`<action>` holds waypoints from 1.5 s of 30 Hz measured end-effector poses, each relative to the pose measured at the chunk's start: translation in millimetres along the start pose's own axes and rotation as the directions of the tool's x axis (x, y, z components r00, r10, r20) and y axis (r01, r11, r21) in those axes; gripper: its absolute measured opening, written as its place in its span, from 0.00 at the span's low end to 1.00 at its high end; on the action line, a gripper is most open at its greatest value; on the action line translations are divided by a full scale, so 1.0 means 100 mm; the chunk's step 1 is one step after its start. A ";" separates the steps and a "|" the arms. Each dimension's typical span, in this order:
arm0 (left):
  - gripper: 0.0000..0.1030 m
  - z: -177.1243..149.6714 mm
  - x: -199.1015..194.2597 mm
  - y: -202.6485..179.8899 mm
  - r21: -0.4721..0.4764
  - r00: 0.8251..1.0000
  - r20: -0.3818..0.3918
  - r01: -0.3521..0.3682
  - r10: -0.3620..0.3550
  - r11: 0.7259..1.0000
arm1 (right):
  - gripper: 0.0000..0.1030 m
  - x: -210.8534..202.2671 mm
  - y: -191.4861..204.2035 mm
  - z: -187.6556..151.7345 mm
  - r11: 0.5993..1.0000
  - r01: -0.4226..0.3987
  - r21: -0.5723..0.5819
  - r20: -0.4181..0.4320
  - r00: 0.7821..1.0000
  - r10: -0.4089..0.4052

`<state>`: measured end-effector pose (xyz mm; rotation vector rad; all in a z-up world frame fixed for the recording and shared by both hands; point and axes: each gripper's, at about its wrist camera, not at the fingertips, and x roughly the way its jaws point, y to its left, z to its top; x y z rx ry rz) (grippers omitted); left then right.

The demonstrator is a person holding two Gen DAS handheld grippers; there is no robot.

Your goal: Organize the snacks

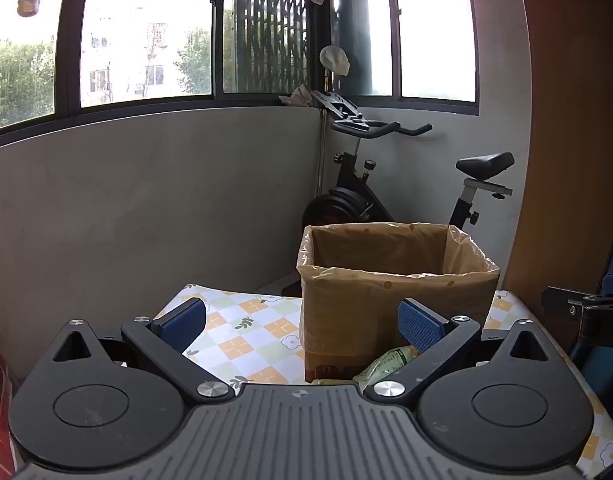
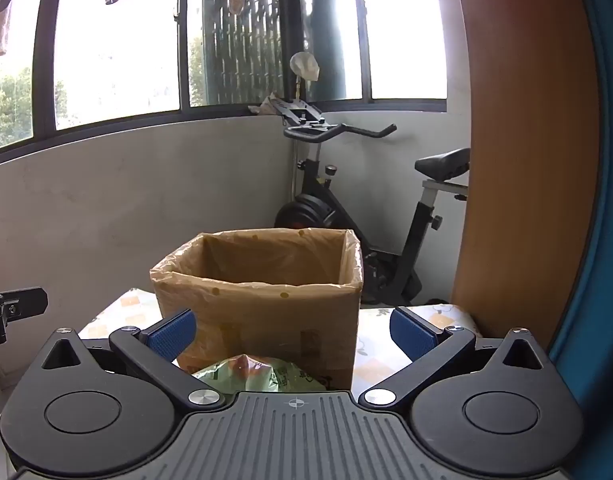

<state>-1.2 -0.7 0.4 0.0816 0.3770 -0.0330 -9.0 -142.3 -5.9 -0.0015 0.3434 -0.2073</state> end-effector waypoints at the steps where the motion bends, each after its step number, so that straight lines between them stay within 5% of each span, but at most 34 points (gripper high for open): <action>1: 1.00 0.00 -0.01 -0.01 -0.001 1.000 0.002 0.003 -0.003 1.000 | 1.00 0.00 0.00 0.00 1.000 -0.001 0.000 0.000 1.000 0.001; 45: 1.00 0.01 0.00 0.02 -0.005 1.000 0.001 0.014 -0.014 1.000 | 1.00 -0.02 -0.07 -0.02 1.000 0.011 0.009 0.007 1.000 -0.011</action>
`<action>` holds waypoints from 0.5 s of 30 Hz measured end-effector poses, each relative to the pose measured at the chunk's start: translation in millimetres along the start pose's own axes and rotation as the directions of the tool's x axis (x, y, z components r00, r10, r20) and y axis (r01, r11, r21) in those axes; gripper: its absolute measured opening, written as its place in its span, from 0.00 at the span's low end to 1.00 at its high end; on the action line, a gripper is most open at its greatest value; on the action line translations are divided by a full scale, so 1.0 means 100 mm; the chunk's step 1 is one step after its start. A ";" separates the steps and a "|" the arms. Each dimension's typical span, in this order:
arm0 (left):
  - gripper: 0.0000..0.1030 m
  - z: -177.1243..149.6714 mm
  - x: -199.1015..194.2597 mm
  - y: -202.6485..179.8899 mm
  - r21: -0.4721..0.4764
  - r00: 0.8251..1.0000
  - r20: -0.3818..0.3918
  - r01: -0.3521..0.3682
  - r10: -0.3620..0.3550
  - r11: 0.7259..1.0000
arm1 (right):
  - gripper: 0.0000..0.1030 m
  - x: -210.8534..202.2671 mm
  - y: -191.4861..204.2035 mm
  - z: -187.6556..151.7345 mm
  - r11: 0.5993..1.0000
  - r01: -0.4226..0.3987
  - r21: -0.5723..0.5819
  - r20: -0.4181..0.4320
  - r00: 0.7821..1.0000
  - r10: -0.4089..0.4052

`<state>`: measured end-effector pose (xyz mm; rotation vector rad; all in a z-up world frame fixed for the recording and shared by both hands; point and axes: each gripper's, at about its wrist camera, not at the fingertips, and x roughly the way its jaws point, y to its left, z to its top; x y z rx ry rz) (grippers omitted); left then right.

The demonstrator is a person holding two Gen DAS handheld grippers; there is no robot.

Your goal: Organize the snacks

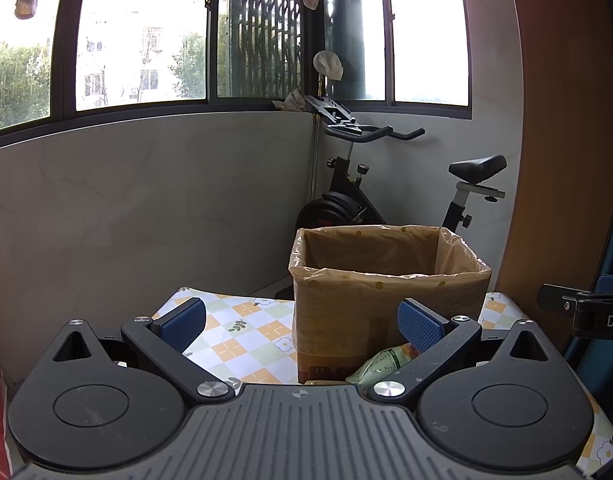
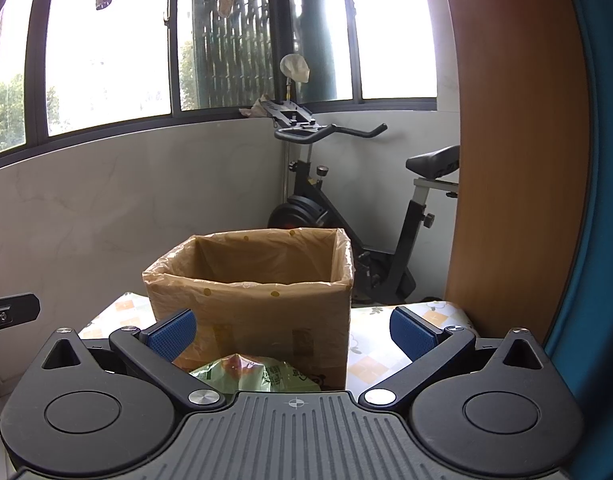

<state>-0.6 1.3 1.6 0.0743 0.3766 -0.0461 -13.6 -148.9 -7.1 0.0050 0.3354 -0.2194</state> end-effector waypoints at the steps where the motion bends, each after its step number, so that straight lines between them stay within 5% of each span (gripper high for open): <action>1: 1.00 0.00 0.00 0.00 0.000 1.000 0.000 0.000 0.000 1.000 | 1.00 0.00 0.00 0.00 1.000 0.000 0.000 -0.001 1.000 0.000; 15: 1.00 0.00 -0.02 -0.02 -0.008 1.000 -0.005 0.005 -0.005 1.000 | 1.00 0.00 0.00 0.00 1.000 -0.001 0.001 0.000 1.000 0.001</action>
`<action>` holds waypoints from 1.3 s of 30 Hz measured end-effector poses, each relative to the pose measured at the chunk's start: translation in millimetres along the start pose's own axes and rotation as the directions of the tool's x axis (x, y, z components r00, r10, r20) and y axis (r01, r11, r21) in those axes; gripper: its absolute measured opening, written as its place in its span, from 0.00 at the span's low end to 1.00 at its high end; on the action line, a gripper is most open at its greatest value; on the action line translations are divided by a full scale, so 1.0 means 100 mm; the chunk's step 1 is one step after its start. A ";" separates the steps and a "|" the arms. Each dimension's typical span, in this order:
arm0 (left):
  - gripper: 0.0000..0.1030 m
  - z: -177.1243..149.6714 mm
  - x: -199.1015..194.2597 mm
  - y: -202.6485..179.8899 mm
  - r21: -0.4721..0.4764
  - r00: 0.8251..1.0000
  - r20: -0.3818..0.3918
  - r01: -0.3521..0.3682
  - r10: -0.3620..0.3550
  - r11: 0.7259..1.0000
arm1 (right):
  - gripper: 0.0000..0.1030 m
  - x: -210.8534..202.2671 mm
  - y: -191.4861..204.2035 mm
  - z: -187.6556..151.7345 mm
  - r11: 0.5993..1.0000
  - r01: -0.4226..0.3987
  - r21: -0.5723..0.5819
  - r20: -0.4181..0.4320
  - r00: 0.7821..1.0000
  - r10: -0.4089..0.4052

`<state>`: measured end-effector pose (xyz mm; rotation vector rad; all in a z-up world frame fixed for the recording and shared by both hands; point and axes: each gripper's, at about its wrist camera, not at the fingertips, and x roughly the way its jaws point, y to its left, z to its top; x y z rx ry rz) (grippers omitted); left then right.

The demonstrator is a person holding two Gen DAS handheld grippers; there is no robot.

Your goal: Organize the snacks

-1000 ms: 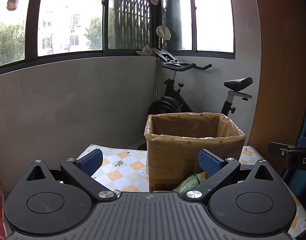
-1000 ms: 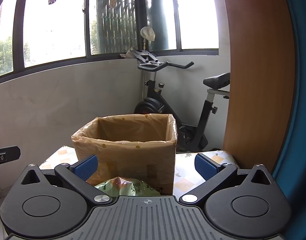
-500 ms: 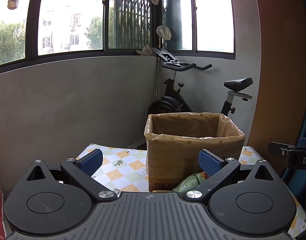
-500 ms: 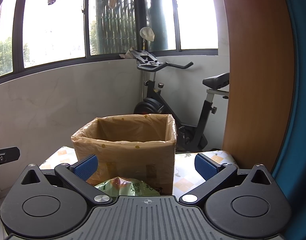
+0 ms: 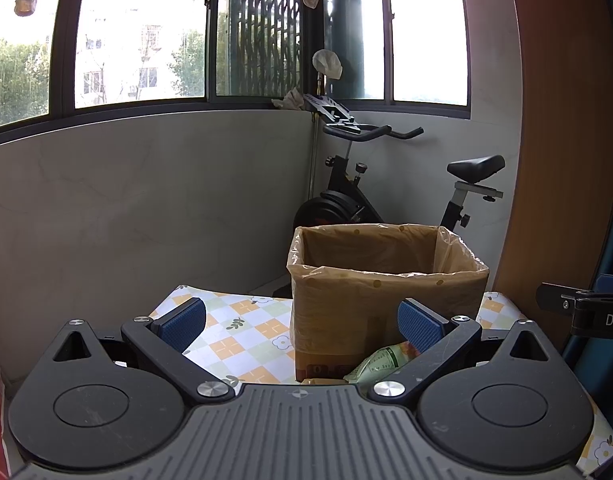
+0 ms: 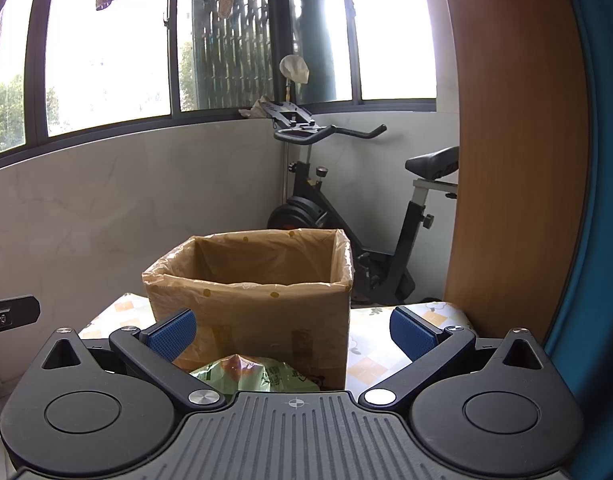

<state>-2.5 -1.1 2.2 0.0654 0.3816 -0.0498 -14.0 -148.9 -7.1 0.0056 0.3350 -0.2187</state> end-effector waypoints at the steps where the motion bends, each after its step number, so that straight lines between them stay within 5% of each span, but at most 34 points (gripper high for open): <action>1: 1.00 0.00 0.00 -0.01 0.000 1.000 -0.001 0.000 0.000 1.000 | 1.00 0.00 0.00 0.00 1.000 0.000 0.000 0.000 1.000 0.000; 29: 1.00 -0.01 -0.01 0.03 -0.037 1.000 0.000 0.019 -0.019 0.999 | 1.00 0.00 0.00 -0.01 1.000 0.002 0.002 0.003 1.000 -0.002; 34: 1.00 -0.07 0.09 0.02 -0.021 1.000 -0.012 -0.026 0.026 0.999 | 1.00 0.03 -0.01 -0.03 1.000 -0.008 0.010 0.016 1.000 0.008; 39: 1.00 -0.18 0.29 0.08 -0.006 0.995 -0.006 -0.099 0.099 0.995 | 1.00 0.12 -0.04 -0.16 0.999 -0.006 0.031 0.166 0.986 0.000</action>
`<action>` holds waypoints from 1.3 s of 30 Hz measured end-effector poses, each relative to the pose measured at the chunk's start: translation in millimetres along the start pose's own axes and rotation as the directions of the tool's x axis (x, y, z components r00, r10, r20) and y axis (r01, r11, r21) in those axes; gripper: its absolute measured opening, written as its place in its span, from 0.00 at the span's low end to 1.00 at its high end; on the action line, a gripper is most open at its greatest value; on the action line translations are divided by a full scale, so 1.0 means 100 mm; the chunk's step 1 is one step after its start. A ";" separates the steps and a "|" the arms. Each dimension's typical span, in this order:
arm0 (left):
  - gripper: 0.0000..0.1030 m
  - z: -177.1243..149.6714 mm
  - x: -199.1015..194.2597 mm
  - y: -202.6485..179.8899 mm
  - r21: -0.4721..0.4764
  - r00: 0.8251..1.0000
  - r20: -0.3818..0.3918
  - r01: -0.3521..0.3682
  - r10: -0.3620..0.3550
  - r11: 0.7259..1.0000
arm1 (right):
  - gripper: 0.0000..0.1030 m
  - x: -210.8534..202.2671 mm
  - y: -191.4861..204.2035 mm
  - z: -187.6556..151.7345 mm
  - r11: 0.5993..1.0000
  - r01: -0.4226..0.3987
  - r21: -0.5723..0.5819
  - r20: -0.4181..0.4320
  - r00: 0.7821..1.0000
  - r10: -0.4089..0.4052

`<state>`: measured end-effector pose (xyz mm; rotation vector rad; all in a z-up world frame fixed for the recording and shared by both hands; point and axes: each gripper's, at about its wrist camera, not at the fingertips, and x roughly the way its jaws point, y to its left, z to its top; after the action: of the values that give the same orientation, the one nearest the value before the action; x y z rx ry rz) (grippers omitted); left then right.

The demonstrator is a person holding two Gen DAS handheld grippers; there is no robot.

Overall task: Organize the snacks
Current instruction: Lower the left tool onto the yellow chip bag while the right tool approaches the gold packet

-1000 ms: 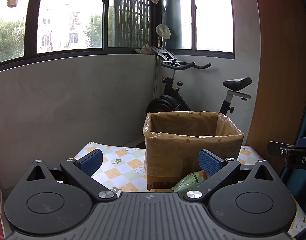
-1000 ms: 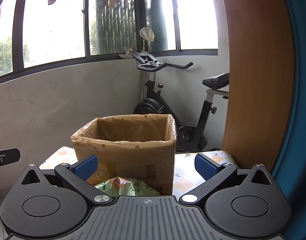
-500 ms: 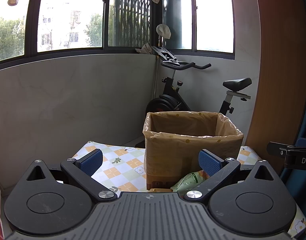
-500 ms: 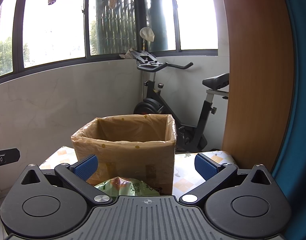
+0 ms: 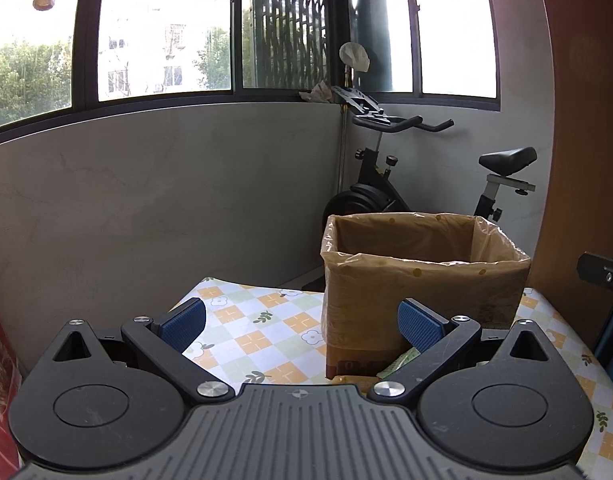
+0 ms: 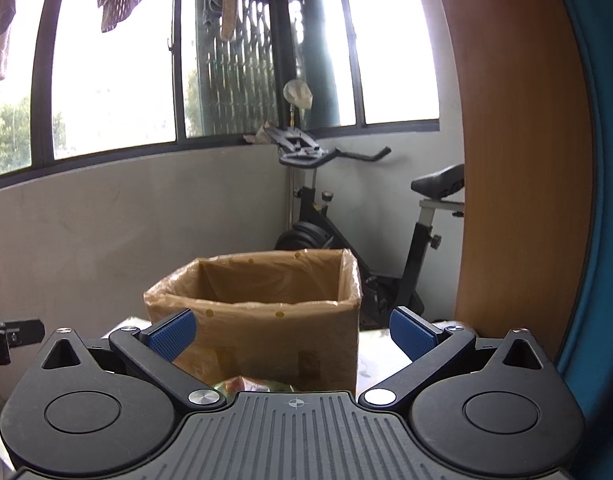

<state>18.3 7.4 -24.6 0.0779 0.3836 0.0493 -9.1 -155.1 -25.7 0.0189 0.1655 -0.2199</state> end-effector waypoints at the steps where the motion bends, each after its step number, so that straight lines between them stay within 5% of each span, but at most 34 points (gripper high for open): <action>1: 1.00 -0.03 0.05 0.01 0.010 1.000 0.008 -0.016 0.016 1.000 | 1.00 0.04 0.01 -0.05 1.000 0.015 -0.005 0.028 0.999 -0.015; 5: 1.00 -0.14 0.31 0.07 0.022 0.999 -0.035 -0.033 0.033 0.999 | 1.00 0.26 0.02 -0.25 1.000 0.004 -0.016 0.032 0.999 -0.003; 16: 0.98 -0.66 0.98 0.25 -0.094 0.980 -0.167 0.096 -0.110 0.991 | 1.00 0.75 -0.16 -1.03 0.998 0.030 0.046 -0.179 0.984 -0.021; 26: 0.97 -0.99 1.45 -0.07 0.032 0.941 -0.261 0.229 -0.213 0.973 | 1.00 0.98 -0.24 -1.47 0.998 0.020 0.066 -0.306 0.952 0.001; 39: 0.93 -1.20 1.77 -0.12 0.062 0.911 -0.351 0.254 -0.217 0.965 | 1.00 1.05 -0.39 -1.62 0.991 0.011 0.137 -0.366 0.930 0.040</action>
<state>137.6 14.7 -202.3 0.1283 0.7426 -0.2006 57.3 -209.9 -202.6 0.1991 0.5257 -0.2111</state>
